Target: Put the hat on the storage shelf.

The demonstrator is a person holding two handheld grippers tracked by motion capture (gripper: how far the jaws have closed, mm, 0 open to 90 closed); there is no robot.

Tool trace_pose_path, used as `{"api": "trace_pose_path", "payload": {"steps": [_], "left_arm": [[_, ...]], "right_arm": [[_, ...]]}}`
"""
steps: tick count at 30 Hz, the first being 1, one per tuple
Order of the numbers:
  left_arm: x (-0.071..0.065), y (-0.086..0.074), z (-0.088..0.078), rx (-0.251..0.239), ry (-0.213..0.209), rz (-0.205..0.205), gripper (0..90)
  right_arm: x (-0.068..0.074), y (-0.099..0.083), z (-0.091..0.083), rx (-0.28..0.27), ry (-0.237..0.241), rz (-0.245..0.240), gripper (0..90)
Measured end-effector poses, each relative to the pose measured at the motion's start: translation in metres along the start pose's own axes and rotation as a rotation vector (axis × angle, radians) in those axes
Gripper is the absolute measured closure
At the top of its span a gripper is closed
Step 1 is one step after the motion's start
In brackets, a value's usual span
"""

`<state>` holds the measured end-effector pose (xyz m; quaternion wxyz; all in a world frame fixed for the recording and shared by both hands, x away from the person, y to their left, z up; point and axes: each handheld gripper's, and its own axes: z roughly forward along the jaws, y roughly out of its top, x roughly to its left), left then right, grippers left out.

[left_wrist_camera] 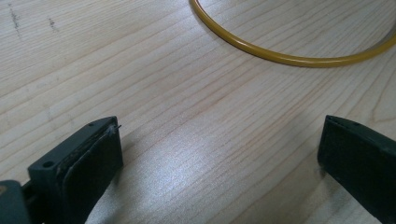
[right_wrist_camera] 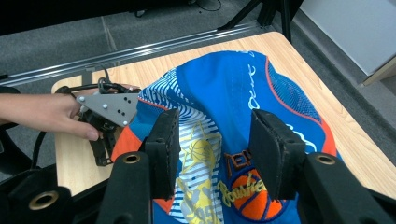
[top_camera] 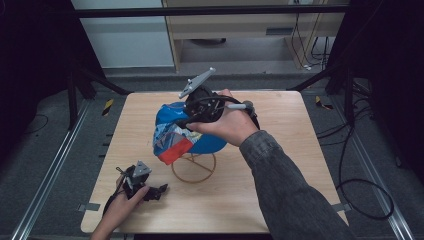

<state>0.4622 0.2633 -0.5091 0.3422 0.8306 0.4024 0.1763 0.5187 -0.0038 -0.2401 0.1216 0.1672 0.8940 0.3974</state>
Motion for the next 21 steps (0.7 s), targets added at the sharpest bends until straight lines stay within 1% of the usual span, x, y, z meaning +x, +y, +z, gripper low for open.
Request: {"api": "trace_pose_path", "payload": {"steps": [8, 10, 12, 21], "left_arm": [[0.000, 0.000, 0.000, 0.000, 0.001, 0.000, 0.0], [0.000, 0.000, 0.000, 0.000, 0.000, 0.001, 0.0], [0.000, 0.000, 0.000, 0.000, 0.000, 0.000, 0.0], [0.000, 0.000, 0.000, 0.001, 0.000, 0.001, 0.0]], "right_arm": [[0.000, -0.005, -0.006, -0.009, -0.004, 0.008, 52.7], [-0.001, -0.007, -0.008, -0.010, -0.002, 0.003, 52.5], [0.000, -0.009, -0.010, -0.009, -0.005, 0.010, 52.4], [-0.004, -0.023, -0.019, 0.001, -0.021, 0.026, 51.6]]}}
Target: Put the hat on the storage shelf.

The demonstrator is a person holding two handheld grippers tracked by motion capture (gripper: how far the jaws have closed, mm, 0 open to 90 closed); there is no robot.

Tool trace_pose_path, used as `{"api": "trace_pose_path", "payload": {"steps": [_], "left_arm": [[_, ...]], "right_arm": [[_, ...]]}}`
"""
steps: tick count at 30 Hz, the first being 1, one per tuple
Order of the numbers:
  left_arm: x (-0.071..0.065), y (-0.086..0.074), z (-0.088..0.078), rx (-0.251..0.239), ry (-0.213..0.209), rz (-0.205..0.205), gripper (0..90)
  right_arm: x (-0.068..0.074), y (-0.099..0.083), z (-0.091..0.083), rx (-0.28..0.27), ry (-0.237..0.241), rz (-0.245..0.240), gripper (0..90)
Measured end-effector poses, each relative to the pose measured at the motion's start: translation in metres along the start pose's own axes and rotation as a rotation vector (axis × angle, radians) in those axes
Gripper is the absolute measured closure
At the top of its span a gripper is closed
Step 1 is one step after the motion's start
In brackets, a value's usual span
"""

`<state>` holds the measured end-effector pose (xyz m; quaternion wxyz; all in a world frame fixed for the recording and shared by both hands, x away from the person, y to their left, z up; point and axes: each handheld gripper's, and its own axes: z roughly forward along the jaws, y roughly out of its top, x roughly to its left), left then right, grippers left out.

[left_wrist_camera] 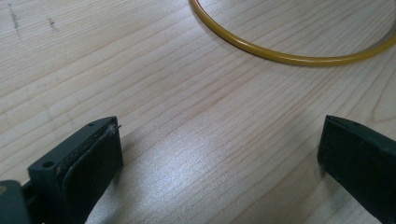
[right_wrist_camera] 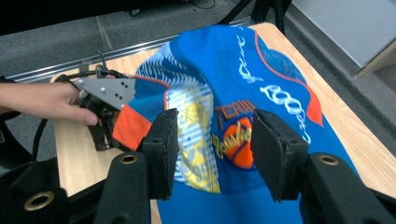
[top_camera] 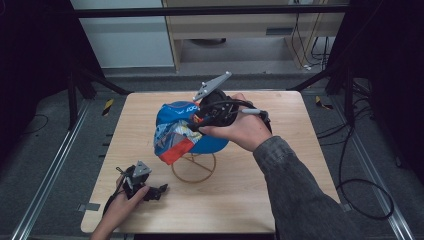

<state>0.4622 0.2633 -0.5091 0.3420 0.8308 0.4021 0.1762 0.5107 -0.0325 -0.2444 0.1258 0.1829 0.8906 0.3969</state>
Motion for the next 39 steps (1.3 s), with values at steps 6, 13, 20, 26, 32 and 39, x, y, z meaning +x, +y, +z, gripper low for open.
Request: {"api": "trace_pose_path", "payload": {"steps": [6, 13, 20, 26, 32, 39], "left_arm": [[0.000, 0.000, 0.000, 0.000, 0.000, 0.000, 0.0], [0.000, 0.000, 0.000, -0.001, 0.001, 0.000, 0.0], [0.000, 0.000, 0.000, -0.001, 0.001, 0.000, 0.0], [0.000, 0.000, 0.000, -0.001, -0.001, 0.001, 0.0], [0.000, 0.000, 0.000, -0.001, -0.001, 0.001, 0.0], [0.000, 0.000, 0.000, -0.001, -0.001, 0.002, 0.0]], "right_arm": [[-0.002, -0.007, -0.005, -0.001, -0.009, 0.010, 49.9], [-0.002, -0.014, -0.014, 0.001, -0.026, 0.020, 44.0], [-0.003, -0.026, -0.022, 0.002, -0.043, 0.043, 35.0], [-0.007, -0.033, -0.029, 0.003, -0.066, 0.064, 26.6], [-0.008, -0.044, -0.034, 0.005, -0.103, 0.088, 15.4], [-0.009, -0.062, -0.042, -0.008, -0.124, 0.113, 10.2]]}}
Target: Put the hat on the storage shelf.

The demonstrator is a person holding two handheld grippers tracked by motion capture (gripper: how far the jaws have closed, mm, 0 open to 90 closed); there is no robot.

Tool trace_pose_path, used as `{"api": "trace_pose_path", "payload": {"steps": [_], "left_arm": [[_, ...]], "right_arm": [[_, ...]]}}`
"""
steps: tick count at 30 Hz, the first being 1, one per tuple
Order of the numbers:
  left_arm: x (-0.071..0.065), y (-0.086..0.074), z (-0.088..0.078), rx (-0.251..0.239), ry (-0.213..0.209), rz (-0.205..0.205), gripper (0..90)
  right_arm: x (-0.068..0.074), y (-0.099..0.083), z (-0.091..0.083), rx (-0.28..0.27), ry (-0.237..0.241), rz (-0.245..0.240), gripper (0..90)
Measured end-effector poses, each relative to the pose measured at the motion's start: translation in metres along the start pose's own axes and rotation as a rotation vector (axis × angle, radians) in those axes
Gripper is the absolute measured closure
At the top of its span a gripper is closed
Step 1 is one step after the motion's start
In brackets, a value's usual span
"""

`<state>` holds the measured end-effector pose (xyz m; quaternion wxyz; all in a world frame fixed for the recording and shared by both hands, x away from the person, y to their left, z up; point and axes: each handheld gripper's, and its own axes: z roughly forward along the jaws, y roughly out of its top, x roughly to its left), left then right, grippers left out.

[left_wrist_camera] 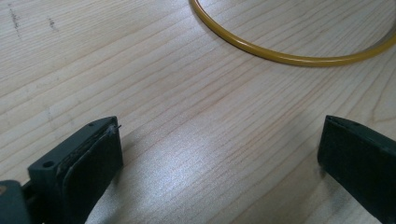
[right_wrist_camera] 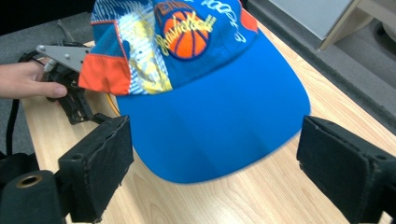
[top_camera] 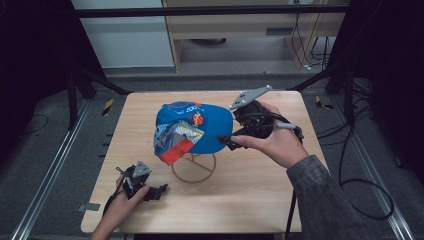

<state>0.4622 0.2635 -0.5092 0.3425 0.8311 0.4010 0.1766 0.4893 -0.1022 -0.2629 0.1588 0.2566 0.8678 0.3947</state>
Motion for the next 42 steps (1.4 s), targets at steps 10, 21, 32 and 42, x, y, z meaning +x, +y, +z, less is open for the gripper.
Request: {"api": "trace_pose_path", "payload": {"steps": [10, 21, 32, 42], "left_arm": [[0.000, 0.000, 0.000, 0.000, 0.000, 0.000, 0.0], [0.000, 0.000, 0.000, 0.000, 0.000, -0.002, 0.0], [0.000, 0.000, 0.000, 0.003, -0.001, 0.000, 0.0], [0.001, 0.000, 0.000, 0.004, -0.007, 0.013, 0.0]], "right_arm": [[-0.006, -0.020, -0.012, -0.006, -0.021, 0.020, 7.8], [-0.013, -0.043, -0.013, -0.017, -0.064, 0.062, 4.5], [-0.018, -0.060, -0.021, -0.029, -0.119, 0.050, 6.4], [-0.035, -0.098, -0.024, -0.015, -0.179, 0.056, 9.4]]}}
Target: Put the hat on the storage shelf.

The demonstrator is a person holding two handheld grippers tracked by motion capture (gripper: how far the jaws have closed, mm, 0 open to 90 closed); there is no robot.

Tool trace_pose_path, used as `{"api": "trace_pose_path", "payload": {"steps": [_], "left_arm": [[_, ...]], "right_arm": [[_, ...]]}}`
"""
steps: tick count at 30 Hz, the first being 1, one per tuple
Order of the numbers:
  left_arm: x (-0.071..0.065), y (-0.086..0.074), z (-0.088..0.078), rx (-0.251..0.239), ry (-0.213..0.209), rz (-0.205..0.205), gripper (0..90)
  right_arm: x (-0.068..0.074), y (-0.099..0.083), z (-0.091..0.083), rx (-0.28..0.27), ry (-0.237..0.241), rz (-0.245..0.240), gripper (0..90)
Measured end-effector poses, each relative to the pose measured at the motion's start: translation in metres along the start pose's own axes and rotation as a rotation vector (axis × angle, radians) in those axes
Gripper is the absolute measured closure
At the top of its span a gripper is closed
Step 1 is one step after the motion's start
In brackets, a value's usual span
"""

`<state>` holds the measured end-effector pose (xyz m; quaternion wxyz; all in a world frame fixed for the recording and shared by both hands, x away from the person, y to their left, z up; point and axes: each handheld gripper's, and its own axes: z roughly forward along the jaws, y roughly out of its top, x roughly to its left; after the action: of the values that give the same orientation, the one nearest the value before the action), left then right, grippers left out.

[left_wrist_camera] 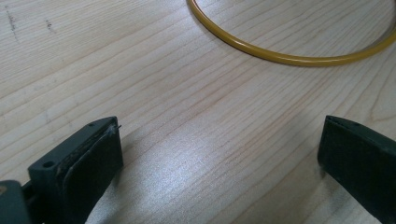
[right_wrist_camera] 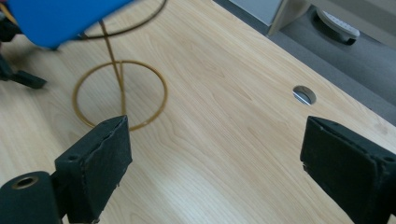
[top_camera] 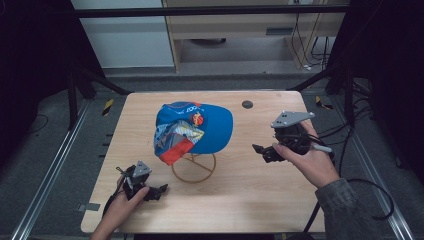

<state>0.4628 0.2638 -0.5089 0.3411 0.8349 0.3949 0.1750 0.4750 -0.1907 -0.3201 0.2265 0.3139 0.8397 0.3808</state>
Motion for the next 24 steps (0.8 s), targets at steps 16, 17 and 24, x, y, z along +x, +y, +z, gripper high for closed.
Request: {"api": "trace_pose_path", "payload": {"steps": [16, 17, 24], "left_arm": [[0.000, 0.000, 0.000, -0.001, 0.002, -0.005, 0.0], [0.000, 0.000, 0.000, -0.001, 0.002, -0.005, 0.0], [0.000, 0.000, 0.000, -0.002, 0.004, -0.005, 0.0]], "right_arm": [[-0.027, -0.066, 0.021, 0.005, -0.036, 0.109, 10.7], [-0.028, -0.068, 0.021, 0.006, -0.038, 0.114, 10.7], [-0.033, -0.081, 0.028, 0.007, -0.054, 0.138, 10.8]]}}
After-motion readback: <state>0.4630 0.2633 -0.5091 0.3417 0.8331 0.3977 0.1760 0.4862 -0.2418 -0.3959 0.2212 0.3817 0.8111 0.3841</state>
